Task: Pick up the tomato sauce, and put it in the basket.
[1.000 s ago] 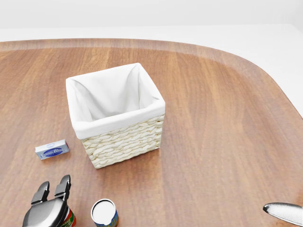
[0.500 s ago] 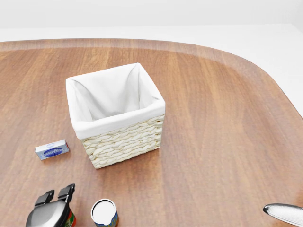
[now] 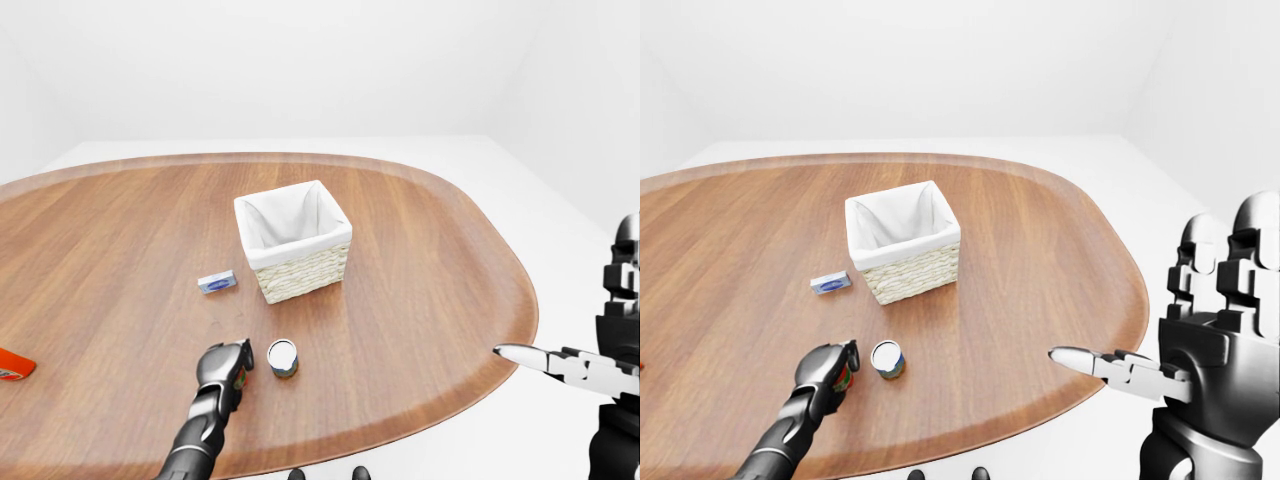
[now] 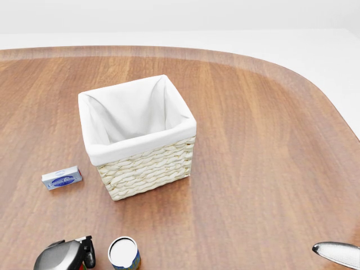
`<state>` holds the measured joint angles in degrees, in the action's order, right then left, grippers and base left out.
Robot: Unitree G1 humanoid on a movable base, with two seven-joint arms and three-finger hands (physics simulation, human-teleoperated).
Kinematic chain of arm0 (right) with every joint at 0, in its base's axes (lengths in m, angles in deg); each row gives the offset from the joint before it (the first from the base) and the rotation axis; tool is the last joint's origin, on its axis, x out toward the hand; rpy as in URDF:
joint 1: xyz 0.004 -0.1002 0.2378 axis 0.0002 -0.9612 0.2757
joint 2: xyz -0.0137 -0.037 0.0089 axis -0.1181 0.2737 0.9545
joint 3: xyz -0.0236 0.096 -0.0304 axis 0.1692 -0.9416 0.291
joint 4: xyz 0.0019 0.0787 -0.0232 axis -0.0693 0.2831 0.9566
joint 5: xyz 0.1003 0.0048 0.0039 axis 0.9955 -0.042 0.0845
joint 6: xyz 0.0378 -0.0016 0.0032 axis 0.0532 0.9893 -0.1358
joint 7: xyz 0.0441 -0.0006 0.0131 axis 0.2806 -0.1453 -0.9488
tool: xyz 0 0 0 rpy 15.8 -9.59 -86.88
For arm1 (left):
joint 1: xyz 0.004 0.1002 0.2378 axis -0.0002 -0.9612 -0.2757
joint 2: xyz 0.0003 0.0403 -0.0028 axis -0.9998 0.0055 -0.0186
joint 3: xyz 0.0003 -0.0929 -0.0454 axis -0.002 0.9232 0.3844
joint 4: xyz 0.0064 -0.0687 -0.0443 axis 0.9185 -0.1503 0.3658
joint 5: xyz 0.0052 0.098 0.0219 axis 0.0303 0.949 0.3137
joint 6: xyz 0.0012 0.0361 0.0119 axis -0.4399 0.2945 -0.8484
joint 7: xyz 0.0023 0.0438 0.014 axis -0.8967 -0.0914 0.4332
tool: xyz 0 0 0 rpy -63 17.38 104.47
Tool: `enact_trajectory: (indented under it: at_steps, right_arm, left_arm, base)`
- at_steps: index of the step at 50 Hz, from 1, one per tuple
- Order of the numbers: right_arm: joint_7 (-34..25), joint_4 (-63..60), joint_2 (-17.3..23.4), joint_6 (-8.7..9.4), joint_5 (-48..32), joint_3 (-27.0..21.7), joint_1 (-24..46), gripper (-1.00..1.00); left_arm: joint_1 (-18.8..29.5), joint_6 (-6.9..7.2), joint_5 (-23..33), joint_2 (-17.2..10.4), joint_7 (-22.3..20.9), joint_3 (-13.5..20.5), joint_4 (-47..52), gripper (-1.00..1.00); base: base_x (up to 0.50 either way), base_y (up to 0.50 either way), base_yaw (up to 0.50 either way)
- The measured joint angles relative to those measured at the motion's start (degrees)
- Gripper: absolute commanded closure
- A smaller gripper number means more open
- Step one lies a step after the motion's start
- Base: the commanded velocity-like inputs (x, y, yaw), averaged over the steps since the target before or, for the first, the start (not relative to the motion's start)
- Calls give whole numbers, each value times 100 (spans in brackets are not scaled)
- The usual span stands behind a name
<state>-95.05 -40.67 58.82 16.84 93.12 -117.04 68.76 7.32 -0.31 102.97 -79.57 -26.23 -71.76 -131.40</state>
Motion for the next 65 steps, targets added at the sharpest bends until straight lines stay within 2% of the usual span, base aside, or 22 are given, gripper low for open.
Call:
enact_trajectory:
  at_steps: [12,23,33,41,49,58,65]
  right_arm:
    - [8,-22,17,0,-2,1,18,-100]
    - [4,-22,9,0,-8,7,12,-100]
    - [-6,8,-6,0,-16,18,-6,-100]
    - [-9,27,-12,0,-21,25,-16,-100]
    - [-3,27,-8,0,-22,29,-12,-100]
    - [8,40,0,0,-35,53,-5,-100]
    - [12,45,8,0,-24,48,3,-100]
  left_arm:
    - [-58,10,-186,16,-19,48,237,100]
    - [-168,247,-637,73,12,427,1547,100]
    - [-204,398,-988,98,102,694,2410,100]
    - [-263,386,-1166,135,93,842,3020,100]
    - [-340,405,-1302,254,-254,944,4006,100]
    - [148,404,-1195,363,-855,895,4767,100]
    - [1076,404,-1221,396,-1310,796,4871,100]
  base:
    - [0,0,0]
    - [0,0,0]
    - [0,0,0]
    - [0,0,0]
    - [0,0,0]
    - [0,0,0]
    - [0,0,0]
